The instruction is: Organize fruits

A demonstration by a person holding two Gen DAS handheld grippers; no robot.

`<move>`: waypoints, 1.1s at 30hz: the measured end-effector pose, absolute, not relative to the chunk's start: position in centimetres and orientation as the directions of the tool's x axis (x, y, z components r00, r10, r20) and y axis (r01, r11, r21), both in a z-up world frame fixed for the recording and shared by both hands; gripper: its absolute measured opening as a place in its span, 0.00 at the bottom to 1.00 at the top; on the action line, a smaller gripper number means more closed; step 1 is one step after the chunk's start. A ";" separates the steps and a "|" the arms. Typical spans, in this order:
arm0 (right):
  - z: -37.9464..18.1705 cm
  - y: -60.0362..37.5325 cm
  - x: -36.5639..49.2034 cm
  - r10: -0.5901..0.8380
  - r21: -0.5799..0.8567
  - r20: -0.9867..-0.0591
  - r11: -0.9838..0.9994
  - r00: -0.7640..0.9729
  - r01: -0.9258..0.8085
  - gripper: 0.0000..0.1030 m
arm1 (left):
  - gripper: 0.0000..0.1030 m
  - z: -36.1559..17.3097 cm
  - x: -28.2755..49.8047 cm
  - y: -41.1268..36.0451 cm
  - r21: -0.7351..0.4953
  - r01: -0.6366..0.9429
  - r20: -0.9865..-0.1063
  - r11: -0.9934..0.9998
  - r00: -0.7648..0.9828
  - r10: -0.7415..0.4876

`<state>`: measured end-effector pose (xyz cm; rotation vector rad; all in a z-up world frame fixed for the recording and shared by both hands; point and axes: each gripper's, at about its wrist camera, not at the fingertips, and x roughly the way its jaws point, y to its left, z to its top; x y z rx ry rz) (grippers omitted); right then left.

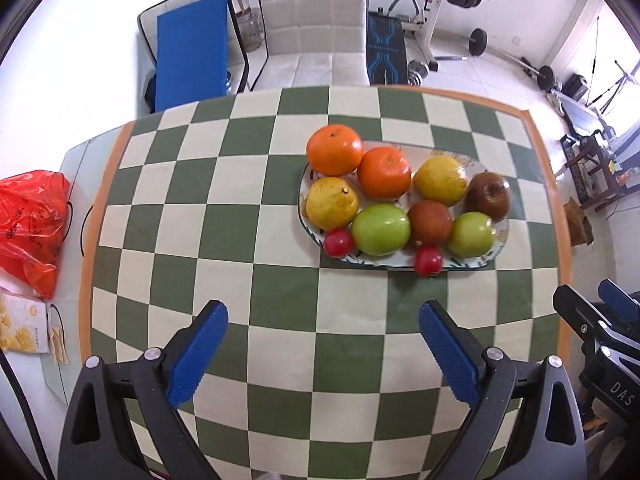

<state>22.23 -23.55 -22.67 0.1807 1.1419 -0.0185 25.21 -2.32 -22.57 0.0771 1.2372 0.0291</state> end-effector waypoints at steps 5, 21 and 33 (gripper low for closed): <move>-19.1 -24.1 19.4 0.070 0.131 -0.884 0.986 0.462 0.102 0.95 | 0.95 -19.6 22.7 -2.7 0.059 0.025 -0.927 0.998 0.373 0.045; -7.2 -24.3 8.0 0.104 0.167 -0.799 0.985 0.592 0.053 0.95 | 0.95 -9.0 13.3 -4.2 0.027 0.072 -0.847 0.997 0.531 -0.015; -0.1 -23.3 1.9 0.114 0.166 -0.743 0.986 0.659 0.016 0.96 | 0.95 -4.1 8.7 -3.6 0.005 0.070 -0.811 0.998 0.584 -0.037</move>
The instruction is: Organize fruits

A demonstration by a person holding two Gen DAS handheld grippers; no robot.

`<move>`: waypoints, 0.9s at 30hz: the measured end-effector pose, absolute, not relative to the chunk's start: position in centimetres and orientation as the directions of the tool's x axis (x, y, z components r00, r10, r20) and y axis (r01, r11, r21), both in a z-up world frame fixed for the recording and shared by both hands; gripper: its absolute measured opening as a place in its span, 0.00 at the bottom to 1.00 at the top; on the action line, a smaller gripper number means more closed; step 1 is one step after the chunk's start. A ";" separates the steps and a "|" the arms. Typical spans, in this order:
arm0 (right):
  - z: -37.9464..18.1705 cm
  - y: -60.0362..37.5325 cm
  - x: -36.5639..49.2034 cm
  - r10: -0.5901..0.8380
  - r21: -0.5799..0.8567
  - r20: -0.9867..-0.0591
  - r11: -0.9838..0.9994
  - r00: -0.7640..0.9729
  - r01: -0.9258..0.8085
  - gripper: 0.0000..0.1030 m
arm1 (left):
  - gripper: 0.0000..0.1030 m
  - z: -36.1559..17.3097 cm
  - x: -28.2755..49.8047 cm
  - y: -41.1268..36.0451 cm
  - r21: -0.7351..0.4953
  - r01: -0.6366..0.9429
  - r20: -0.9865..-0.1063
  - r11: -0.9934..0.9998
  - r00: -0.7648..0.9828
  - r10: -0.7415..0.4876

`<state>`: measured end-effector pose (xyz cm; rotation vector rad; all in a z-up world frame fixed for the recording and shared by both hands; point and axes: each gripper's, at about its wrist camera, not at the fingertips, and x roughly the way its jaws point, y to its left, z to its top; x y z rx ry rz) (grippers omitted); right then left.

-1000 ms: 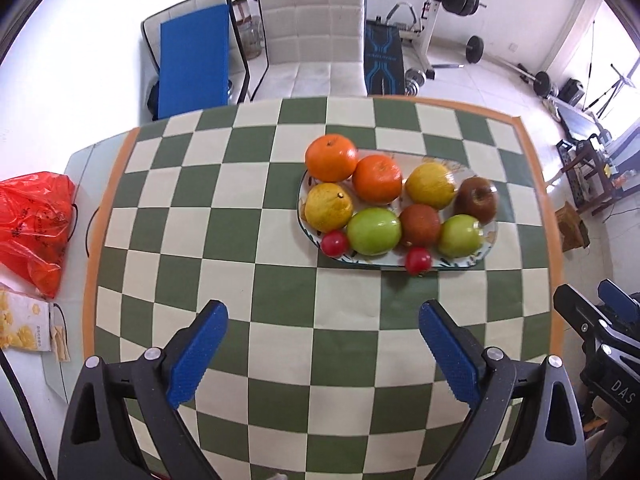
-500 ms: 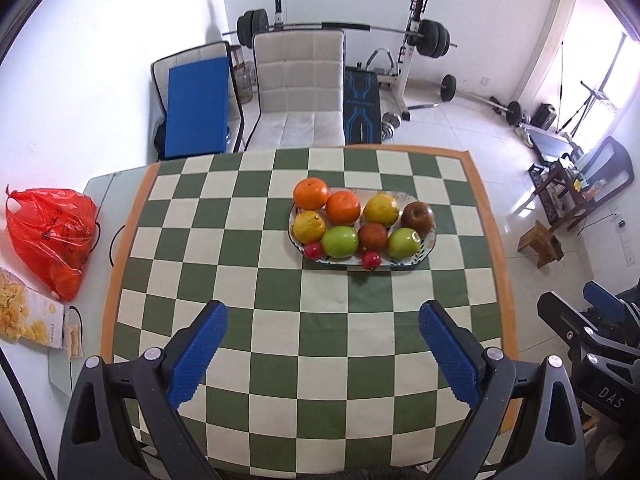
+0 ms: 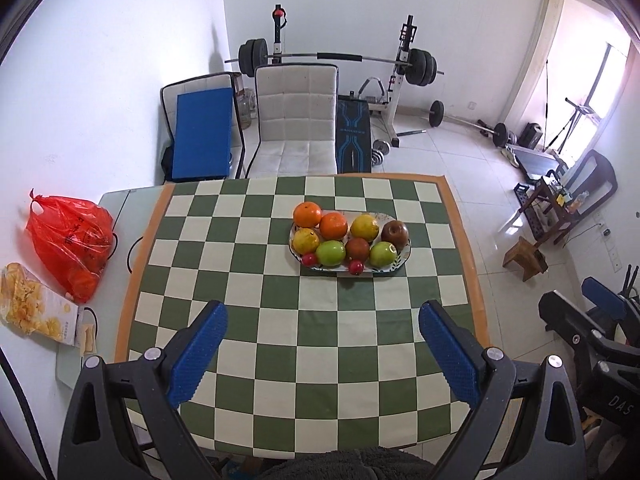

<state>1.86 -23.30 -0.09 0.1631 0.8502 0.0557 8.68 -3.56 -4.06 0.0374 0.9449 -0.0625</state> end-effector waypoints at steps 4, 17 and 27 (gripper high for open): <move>0.9 -22.9 0.9 0.115 0.164 -0.738 0.986 0.665 0.012 0.96 | 0.95 -3.0 7.8 -3.2 -0.002 0.071 -0.801 0.998 0.597 -0.044; 1.2 -21.7 1.3 0.117 0.160 -0.739 0.987 0.664 0.004 0.96 | 0.95 -2.9 7.5 -3.3 0.008 0.092 -0.796 0.996 0.603 -0.049; -2.6 -22.0 4.8 0.070 0.124 -0.751 0.992 0.657 0.036 0.96 | 0.95 -5.8 10.6 -3.7 0.043 0.086 -0.790 0.995 0.613 -0.018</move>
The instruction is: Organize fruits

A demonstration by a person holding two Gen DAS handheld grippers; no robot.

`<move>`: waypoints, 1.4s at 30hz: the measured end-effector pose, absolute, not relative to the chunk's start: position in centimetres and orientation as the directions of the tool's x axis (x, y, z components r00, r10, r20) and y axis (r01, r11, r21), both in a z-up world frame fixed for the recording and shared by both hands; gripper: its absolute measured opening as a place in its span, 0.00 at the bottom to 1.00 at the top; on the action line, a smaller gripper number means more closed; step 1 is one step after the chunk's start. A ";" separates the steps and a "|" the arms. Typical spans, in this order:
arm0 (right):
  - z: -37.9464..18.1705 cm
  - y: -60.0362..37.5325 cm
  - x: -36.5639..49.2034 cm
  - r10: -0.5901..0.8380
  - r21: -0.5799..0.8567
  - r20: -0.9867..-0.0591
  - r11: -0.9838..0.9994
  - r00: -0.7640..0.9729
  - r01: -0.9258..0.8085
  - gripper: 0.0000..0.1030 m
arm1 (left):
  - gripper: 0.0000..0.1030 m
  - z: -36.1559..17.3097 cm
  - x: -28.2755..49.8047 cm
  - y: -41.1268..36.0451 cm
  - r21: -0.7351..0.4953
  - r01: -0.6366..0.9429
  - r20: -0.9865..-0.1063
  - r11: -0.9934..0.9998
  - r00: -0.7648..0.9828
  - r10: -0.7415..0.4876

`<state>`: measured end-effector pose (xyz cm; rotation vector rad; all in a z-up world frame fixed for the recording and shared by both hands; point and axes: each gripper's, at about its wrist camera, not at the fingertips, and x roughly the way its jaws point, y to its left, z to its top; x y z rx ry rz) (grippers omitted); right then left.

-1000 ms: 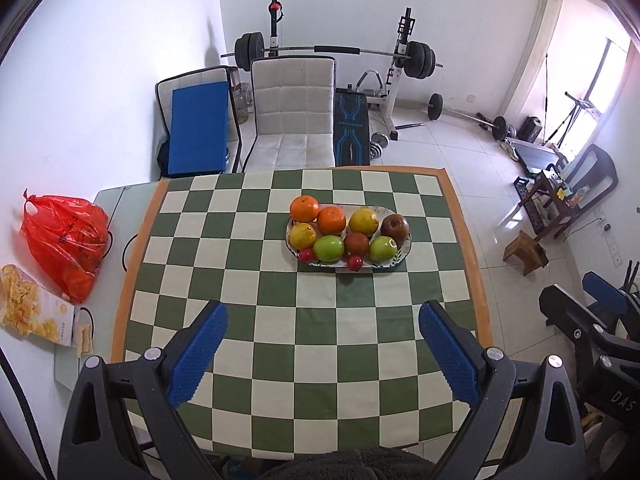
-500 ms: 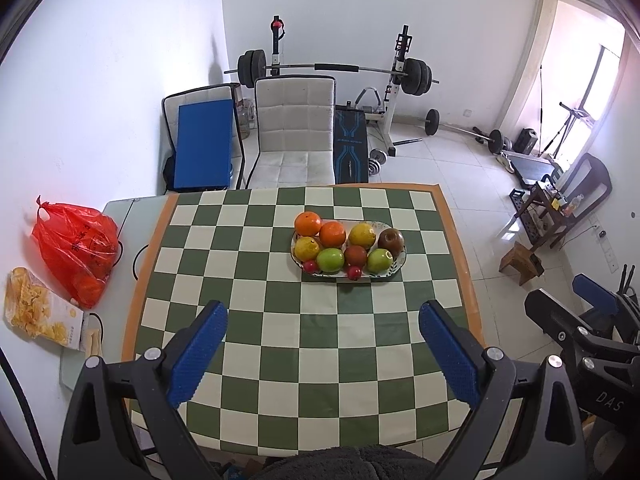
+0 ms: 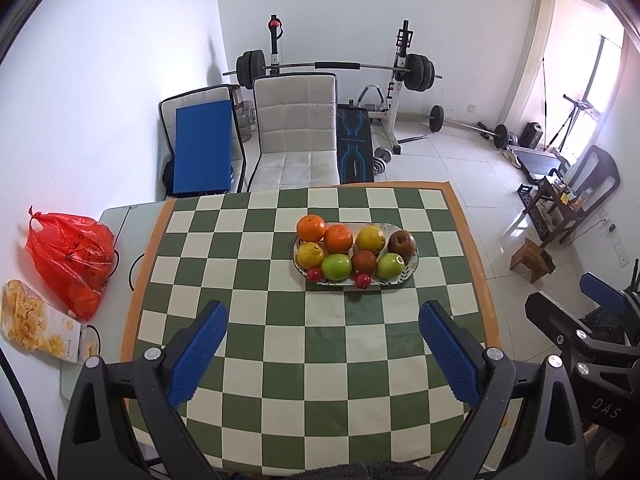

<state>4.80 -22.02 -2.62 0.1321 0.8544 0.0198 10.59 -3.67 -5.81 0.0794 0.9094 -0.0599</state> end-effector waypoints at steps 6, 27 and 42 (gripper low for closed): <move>-6.2 -22.6 8.2 0.049 0.116 -0.773 0.991 0.632 0.065 0.97 | 1.00 -8.1 13.0 -3.2 0.049 0.051 -0.795 0.997 0.607 0.008; -11.0 -22.8 13.5 0.019 0.083 -0.811 0.993 0.585 0.082 0.97 | 1.00 -12.3 17.0 -2.9 0.083 0.024 -0.824 0.996 0.564 0.055; -10.8 -22.8 13.2 0.016 0.078 -0.812 0.994 0.584 0.081 0.97 | 1.00 -12.2 16.8 -3.2 0.082 0.035 -0.818 0.996 0.574 0.047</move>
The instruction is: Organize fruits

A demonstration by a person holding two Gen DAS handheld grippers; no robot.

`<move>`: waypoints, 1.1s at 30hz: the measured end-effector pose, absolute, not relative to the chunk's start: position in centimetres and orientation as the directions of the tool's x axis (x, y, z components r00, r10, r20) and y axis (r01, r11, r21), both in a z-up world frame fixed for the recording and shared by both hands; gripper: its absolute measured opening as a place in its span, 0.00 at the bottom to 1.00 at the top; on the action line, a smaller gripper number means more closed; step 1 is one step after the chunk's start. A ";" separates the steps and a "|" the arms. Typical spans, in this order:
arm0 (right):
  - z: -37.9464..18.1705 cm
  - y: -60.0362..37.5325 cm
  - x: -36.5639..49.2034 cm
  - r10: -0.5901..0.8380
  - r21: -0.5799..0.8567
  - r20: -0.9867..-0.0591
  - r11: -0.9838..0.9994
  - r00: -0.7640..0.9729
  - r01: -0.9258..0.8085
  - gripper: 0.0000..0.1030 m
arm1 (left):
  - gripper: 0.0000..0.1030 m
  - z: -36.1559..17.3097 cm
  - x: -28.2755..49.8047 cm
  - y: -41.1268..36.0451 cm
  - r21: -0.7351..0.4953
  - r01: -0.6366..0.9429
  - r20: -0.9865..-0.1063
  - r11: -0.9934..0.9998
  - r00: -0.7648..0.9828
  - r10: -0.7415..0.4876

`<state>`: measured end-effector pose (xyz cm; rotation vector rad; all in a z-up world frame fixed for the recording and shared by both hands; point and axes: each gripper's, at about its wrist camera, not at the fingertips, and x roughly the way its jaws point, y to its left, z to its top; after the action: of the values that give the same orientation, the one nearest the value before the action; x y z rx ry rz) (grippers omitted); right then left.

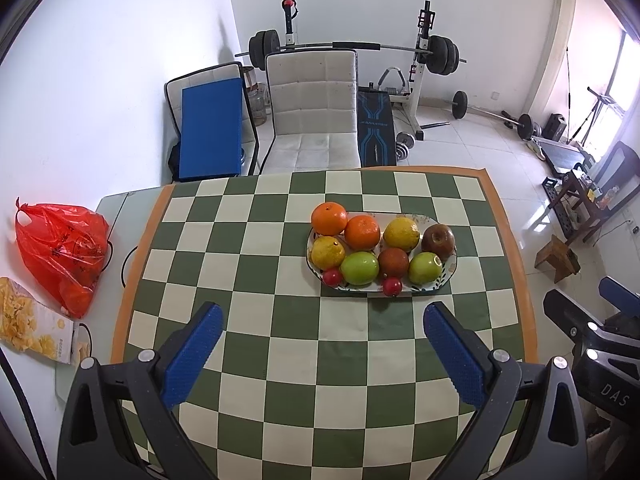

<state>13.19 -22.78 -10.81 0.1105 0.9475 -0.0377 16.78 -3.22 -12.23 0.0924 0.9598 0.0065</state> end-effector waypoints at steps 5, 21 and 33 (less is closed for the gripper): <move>-10.7 -22.6 13.2 0.013 0.075 -0.810 0.994 0.586 0.082 0.97 | 1.00 -12.1 16.8 -3.1 0.083 0.033 -0.814 0.996 0.578 0.049; -9.8 -22.0 13.6 0.014 0.073 -0.804 0.995 0.594 0.075 0.97 | 1.00 -12.1 16.8 -3.0 0.080 0.037 -0.816 0.996 0.576 0.044; -9.0 -21.9 13.6 0.019 0.082 -0.805 0.993 0.594 0.080 0.98 | 1.00 -12.0 16.9 -3.0 0.079 0.043 -0.813 0.996 0.581 0.039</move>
<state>13.56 -21.94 -9.01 0.1133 0.9351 -0.0356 16.85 -2.98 -12.02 0.0933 0.9510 -0.0025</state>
